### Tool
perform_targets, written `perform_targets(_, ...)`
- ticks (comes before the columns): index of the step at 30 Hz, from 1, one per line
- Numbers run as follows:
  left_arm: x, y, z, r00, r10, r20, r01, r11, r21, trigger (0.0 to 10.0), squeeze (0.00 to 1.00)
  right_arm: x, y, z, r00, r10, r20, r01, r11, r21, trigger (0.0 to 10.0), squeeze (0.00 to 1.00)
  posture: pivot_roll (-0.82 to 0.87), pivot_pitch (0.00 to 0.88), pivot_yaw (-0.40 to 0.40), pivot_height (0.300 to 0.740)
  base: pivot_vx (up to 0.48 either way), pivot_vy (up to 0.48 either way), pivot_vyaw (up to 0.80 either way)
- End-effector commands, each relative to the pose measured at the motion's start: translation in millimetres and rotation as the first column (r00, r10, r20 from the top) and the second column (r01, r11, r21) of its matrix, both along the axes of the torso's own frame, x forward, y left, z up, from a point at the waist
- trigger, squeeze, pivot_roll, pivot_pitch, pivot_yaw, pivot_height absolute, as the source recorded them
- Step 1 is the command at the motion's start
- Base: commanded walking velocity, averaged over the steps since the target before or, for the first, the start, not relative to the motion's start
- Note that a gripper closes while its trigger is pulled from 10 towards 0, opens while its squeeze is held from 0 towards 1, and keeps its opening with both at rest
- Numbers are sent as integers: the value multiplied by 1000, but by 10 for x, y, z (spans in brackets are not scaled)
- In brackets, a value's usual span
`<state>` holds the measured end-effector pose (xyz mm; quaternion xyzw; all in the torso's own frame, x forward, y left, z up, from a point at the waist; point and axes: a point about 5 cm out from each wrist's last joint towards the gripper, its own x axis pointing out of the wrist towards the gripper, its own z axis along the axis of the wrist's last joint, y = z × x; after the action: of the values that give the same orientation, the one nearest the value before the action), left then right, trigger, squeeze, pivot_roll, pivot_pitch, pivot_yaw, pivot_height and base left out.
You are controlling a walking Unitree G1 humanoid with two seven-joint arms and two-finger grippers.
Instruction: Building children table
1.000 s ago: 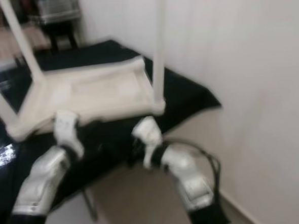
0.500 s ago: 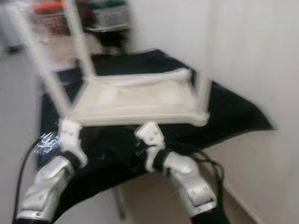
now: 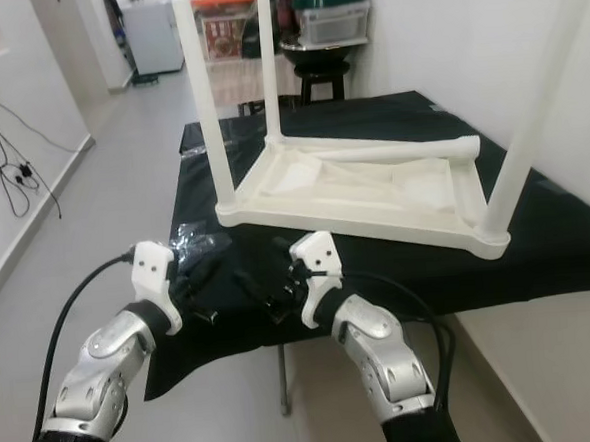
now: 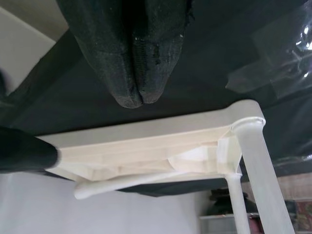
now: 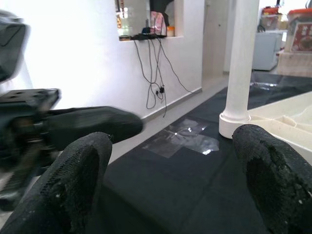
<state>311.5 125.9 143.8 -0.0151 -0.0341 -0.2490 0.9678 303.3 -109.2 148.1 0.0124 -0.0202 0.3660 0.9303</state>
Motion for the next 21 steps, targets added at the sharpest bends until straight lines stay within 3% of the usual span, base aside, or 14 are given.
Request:
perform_targets(1, -18, -27, 18, 1000, -20, 10, 20, 1000, 1, 10000, 0, 11, -28, -13, 1000, -13, -13, 13, 1000, -1, 10000, 0, -114, 0, -2, 740, 0, -472, 0)
perform_targets(9, -18, -16, 15, 1000, -10, 8, 10, 1000, -3, 10000, 0, 6, -5, -14, 1000, 2, -1, -2, 999, -37, 10000, 0, -111, 0, -3, 740, 0, -472, 0)
perform_targets(21, 33, 151, 1, 987, 163, -10, -163, 987, -5, 10000, 0, 36, -15, -10, 999, -29, 25, 31, 993, -113, 10000, 0, -106, 0, -5, 740, 0, 0, 0)
